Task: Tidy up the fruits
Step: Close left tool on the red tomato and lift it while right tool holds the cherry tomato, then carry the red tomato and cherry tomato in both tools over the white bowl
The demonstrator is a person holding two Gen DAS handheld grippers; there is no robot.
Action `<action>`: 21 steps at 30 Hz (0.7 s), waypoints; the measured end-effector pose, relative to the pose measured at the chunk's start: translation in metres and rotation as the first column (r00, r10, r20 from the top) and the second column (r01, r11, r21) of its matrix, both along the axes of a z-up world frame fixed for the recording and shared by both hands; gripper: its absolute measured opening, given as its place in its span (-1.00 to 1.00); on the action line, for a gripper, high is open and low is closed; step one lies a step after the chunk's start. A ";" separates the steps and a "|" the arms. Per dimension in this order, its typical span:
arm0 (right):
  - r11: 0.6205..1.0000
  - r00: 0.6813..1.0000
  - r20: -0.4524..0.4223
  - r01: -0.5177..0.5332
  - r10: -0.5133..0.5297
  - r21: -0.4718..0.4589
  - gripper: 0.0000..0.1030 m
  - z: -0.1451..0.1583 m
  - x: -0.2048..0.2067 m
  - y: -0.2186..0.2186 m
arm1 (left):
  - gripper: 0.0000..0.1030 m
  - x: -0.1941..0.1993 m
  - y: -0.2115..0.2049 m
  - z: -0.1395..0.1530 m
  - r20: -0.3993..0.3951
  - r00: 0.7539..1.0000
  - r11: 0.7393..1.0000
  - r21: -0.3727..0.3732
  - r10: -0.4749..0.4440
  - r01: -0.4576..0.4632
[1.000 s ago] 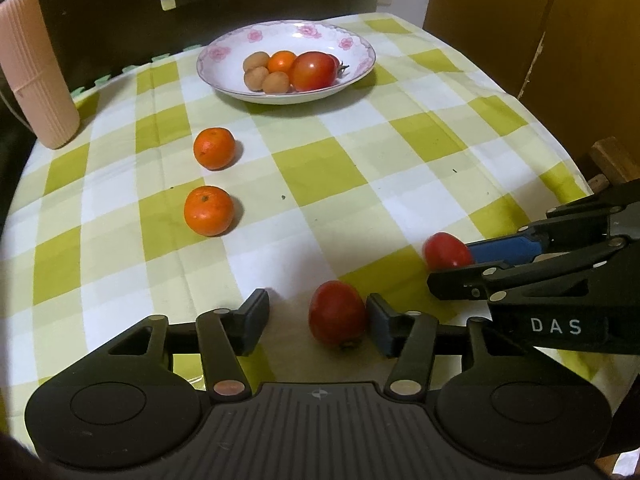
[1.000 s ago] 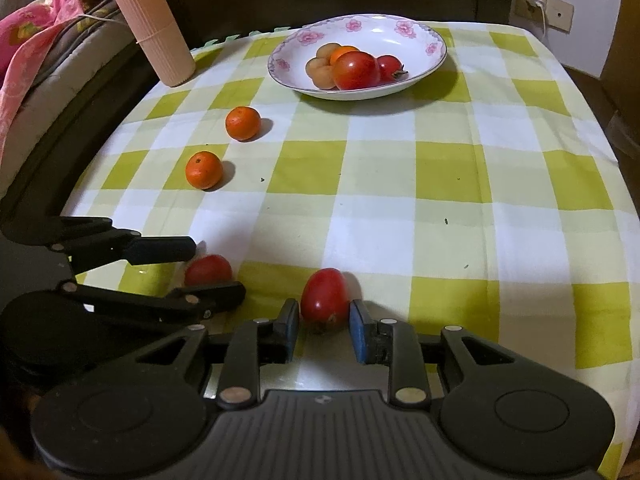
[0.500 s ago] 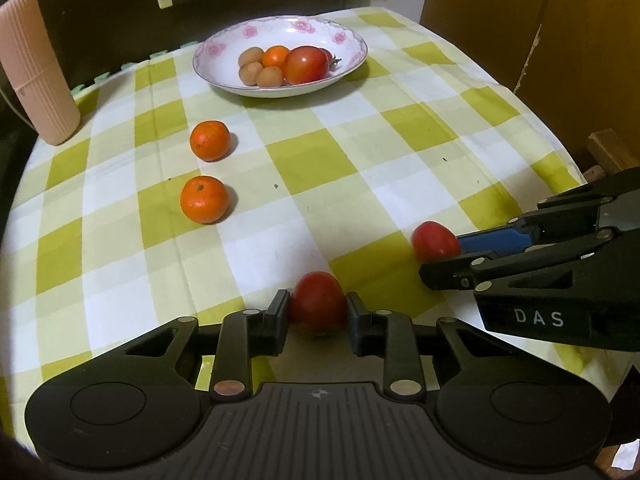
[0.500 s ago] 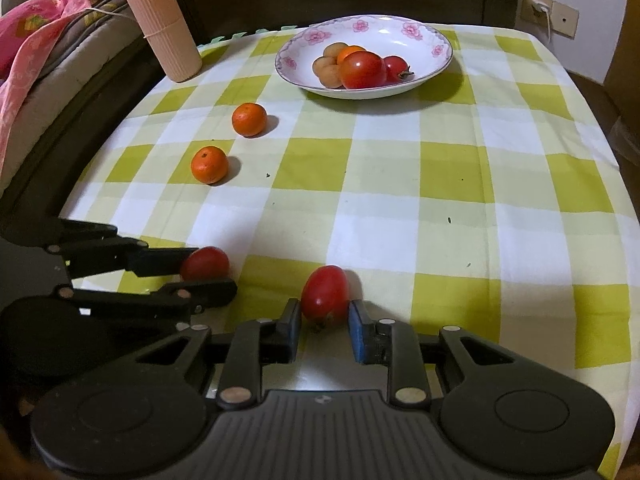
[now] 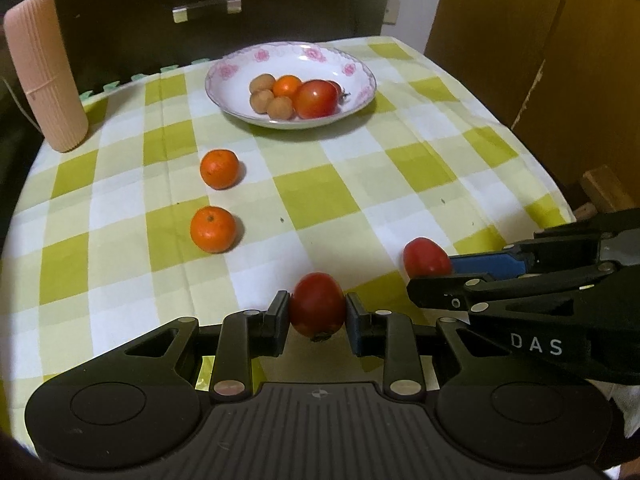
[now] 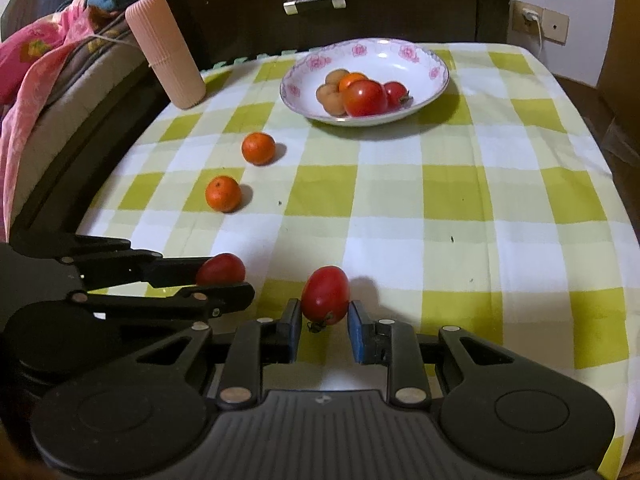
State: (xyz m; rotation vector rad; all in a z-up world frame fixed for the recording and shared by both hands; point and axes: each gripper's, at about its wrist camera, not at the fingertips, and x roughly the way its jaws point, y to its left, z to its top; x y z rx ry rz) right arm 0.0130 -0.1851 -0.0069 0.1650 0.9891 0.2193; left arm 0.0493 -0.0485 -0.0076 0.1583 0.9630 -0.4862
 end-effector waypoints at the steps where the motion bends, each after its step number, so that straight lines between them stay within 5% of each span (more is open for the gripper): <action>1: 1.000 1.000 0.002 0.004 -0.004 0.006 -0.52 0.001 0.001 0.000 | -0.29 0.001 0.001 0.001 0.000 1.000 1.000 -0.005 0.005 -0.005; 21: 0.996 0.997 0.057 0.053 -0.057 0.067 -0.52 0.022 0.030 -0.012 | -0.32 0.034 -0.004 0.028 0.056 0.998 0.998 -0.049 0.031 -0.028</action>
